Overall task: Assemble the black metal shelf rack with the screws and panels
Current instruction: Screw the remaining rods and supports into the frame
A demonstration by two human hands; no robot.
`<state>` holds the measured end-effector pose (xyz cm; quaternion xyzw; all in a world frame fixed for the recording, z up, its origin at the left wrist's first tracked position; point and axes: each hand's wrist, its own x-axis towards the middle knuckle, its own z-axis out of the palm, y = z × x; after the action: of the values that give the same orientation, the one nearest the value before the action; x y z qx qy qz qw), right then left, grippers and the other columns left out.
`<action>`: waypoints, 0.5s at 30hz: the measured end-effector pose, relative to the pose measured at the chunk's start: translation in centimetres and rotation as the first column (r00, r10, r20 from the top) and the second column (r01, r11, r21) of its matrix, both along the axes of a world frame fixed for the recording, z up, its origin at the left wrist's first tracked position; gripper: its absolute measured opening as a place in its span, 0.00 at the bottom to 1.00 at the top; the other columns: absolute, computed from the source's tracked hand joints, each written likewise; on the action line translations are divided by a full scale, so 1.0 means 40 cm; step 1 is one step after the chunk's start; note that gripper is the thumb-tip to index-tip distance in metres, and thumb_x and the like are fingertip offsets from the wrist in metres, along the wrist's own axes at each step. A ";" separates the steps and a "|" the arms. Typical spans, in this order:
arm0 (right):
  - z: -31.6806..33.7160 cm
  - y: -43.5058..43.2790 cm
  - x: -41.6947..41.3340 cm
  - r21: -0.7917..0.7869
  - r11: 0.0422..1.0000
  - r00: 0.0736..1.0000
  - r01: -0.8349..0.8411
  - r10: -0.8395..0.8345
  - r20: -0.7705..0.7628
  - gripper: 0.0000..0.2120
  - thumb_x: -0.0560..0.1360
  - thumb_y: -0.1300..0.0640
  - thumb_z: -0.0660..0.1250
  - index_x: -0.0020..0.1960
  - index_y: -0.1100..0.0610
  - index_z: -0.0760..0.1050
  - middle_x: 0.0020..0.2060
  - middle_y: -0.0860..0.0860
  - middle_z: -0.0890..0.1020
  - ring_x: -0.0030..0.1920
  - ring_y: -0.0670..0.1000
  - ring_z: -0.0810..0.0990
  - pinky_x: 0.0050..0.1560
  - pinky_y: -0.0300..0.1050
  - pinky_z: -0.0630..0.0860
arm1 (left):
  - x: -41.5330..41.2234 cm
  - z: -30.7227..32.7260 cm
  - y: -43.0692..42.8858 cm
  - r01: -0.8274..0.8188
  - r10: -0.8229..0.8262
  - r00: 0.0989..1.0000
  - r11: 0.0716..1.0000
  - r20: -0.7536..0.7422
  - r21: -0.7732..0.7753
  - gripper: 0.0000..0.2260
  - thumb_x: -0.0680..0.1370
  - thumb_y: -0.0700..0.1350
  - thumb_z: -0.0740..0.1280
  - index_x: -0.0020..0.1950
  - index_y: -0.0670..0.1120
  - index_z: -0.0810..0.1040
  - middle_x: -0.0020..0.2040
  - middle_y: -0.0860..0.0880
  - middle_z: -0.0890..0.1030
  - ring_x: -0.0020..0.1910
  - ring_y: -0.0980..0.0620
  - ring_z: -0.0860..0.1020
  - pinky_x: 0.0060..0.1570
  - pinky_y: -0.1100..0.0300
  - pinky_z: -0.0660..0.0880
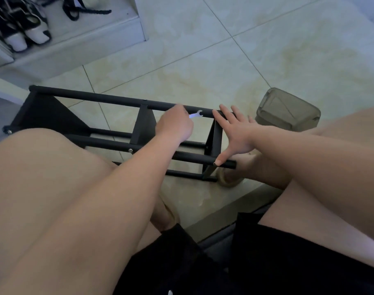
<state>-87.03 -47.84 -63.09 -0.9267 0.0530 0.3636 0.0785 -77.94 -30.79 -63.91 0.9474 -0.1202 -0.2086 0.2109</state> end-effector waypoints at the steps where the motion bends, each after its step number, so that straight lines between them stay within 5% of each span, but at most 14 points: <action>1: 0.004 -0.013 0.027 0.002 1.000 1.000 -0.009 0.009 -0.010 0.76 0.53 0.20 0.72 0.79 0.46 0.25 0.79 0.47 0.29 0.80 0.57 0.30 0.77 0.71 0.42 | 0.025 0.006 -0.013 0.007 -0.006 0.999 1.000 0.036 -0.024 0.07 0.80 0.41 0.56 0.53 0.48 0.73 0.47 0.50 0.76 0.46 0.46 0.74 0.36 0.54 0.66; 8: 0.004 -0.056 0.190 -0.054 0.989 0.986 -0.137 0.141 0.085 0.76 0.54 0.23 0.76 0.79 0.47 0.26 0.81 0.48 0.32 0.82 0.58 0.37 0.79 0.67 0.46 | 0.216 0.029 -0.063 0.174 -0.193 0.968 0.976 0.158 0.130 0.08 0.78 0.38 0.56 0.54 0.47 0.70 0.44 0.49 0.72 0.47 0.44 0.70 0.42 0.53 0.65; 12: -0.007 -0.086 0.263 -0.055 0.982 0.980 -0.183 0.187 0.073 0.77 0.53 0.22 0.75 0.79 0.47 0.25 0.80 0.45 0.32 0.81 0.56 0.37 0.79 0.66 0.48 | 0.326 0.012 -0.074 0.252 -0.261 0.965 0.941 0.009 0.225 0.09 0.78 0.38 0.56 0.58 0.45 0.68 0.49 0.45 0.76 0.46 0.42 0.74 0.38 0.52 0.65; 15: -0.001 -0.110 0.340 -0.080 0.972 0.972 -0.221 0.226 0.061 0.78 0.53 0.23 0.76 0.78 0.46 0.24 0.80 0.44 0.31 0.81 0.55 0.36 0.79 0.66 0.48 | 0.410 0.001 -0.101 0.241 -0.225 0.970 0.948 -0.097 0.209 0.11 0.80 0.39 0.56 0.62 0.42 0.69 0.53 0.42 0.78 0.50 0.40 0.76 0.46 0.49 0.73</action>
<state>-73.42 -52.25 -63.13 -0.9412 -0.0413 0.3354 0.0053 -61.52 -34.85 -63.87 0.9359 -0.2000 -0.2778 0.0832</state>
